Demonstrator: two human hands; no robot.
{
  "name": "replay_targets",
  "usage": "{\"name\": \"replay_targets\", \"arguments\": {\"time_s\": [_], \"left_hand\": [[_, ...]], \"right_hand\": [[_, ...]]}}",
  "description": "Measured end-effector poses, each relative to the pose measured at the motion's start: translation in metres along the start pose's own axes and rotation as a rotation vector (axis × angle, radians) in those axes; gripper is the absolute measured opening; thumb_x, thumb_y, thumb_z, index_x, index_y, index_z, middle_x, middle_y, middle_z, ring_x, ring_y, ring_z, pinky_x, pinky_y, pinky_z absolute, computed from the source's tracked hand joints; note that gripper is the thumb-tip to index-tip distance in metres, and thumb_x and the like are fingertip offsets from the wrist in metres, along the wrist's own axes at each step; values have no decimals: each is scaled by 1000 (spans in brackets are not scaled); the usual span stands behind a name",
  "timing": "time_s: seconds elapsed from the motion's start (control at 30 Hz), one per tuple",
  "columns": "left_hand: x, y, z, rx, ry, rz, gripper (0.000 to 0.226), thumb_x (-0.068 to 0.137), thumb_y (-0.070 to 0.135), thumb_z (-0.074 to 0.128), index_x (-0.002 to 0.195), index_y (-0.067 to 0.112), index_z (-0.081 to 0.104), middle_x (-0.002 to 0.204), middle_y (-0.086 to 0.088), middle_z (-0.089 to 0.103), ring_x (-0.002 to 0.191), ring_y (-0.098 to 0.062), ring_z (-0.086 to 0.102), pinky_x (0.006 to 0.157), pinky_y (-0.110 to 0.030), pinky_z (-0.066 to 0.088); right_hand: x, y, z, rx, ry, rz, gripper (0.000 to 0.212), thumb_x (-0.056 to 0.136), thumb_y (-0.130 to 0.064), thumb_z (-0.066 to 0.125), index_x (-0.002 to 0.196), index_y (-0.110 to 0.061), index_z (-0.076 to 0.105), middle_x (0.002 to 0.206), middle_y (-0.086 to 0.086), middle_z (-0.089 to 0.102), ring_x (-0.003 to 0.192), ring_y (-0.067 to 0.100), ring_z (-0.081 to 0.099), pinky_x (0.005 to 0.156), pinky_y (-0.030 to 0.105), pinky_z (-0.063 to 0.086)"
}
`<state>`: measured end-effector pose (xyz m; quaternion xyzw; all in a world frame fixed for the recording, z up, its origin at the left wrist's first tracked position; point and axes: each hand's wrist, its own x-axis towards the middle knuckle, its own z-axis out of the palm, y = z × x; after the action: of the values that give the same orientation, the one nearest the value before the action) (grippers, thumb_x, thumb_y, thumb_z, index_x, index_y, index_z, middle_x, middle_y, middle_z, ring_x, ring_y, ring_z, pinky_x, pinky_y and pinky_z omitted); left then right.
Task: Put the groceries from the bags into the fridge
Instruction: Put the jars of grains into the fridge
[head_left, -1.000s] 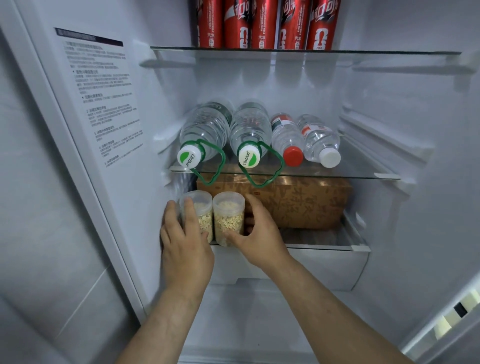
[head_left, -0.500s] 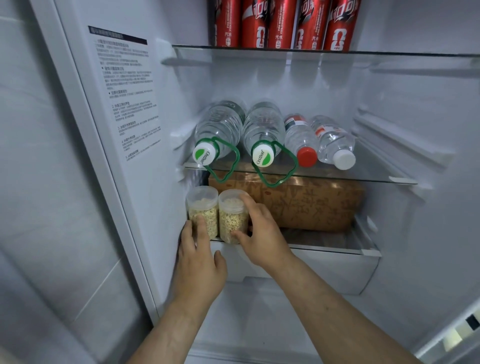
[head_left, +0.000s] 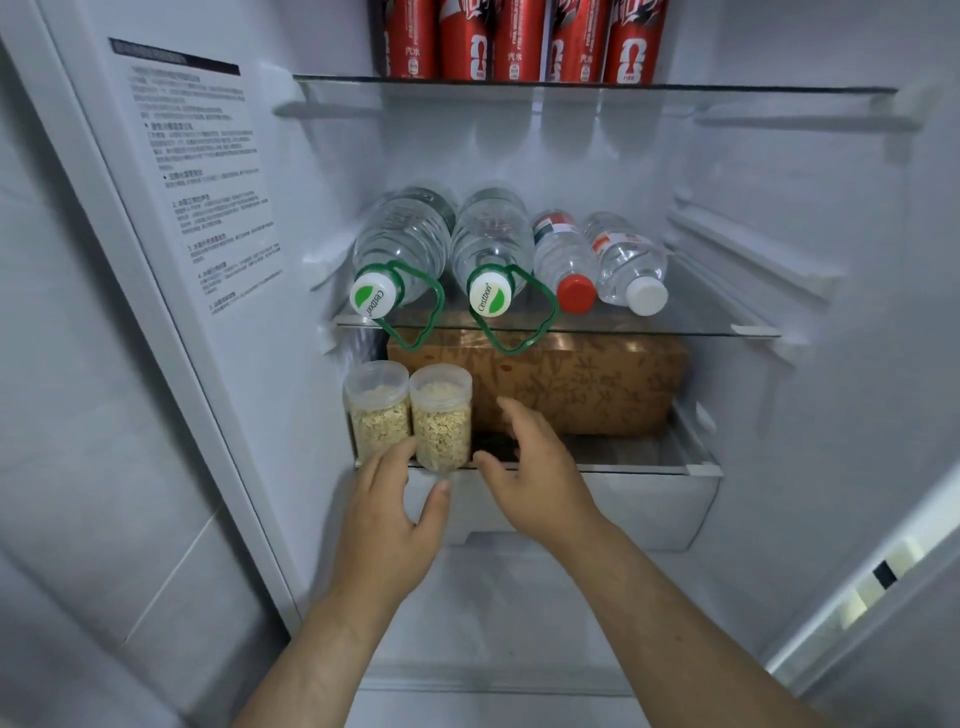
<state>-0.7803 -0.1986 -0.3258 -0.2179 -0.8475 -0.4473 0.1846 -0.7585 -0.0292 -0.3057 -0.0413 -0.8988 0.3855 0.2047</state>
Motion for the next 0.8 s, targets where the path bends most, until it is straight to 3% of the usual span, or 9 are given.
{"name": "replay_targets", "arguments": {"time_s": [0.17,0.27,0.33,0.4,0.57,0.67,0.8], "left_hand": [[-2,14,9,-96,-82,35,42,85,47,50,112,19,67,103,16,59,93,-10,61,78,-27,51],[-10,27,23,-114,-141,108,34,89,39,53,106,15,69,99,14,61,87,-6,59,74,-9,43],[-19,37,32,-123,-200,126,23,93,30,58,107,16,68,100,13,60,88,-3,56,70,-5,40],[-32,48,38,-136,-255,128,21,93,24,59,110,16,67,103,11,61,91,-7,57,72,-9,41],[-68,66,35,-117,-368,97,31,92,25,59,123,22,63,119,10,58,106,-14,57,91,-31,45],[-95,78,18,-108,-394,60,36,92,26,60,128,25,59,124,14,54,118,-15,53,102,-35,42],[-140,101,-4,-98,-332,-1,39,91,26,62,130,25,58,126,16,52,122,-16,52,105,-39,41]], "right_hand": [[-44,15,-16,-48,95,75,50,95,-32,59,143,-23,44,141,-5,47,128,10,44,107,28,39],[-78,24,-27,-53,150,120,48,95,-29,59,141,-22,47,139,-7,49,126,6,45,107,24,39],[-102,31,-36,-64,175,172,47,96,-29,58,141,-24,47,140,-9,49,126,3,44,107,17,36],[-126,34,-46,-72,189,242,47,97,-31,57,142,-26,45,142,-12,47,128,2,42,105,11,31],[-175,31,-72,-93,154,351,52,98,-37,53,147,-33,35,149,-17,36,135,3,35,106,15,24],[-202,22,-81,-94,99,328,55,98,-38,52,149,-31,32,151,-17,34,138,5,33,108,16,23],[-246,10,-93,-93,39,250,53,97,-37,53,147,-30,36,150,-16,36,135,7,38,111,21,30]]}}
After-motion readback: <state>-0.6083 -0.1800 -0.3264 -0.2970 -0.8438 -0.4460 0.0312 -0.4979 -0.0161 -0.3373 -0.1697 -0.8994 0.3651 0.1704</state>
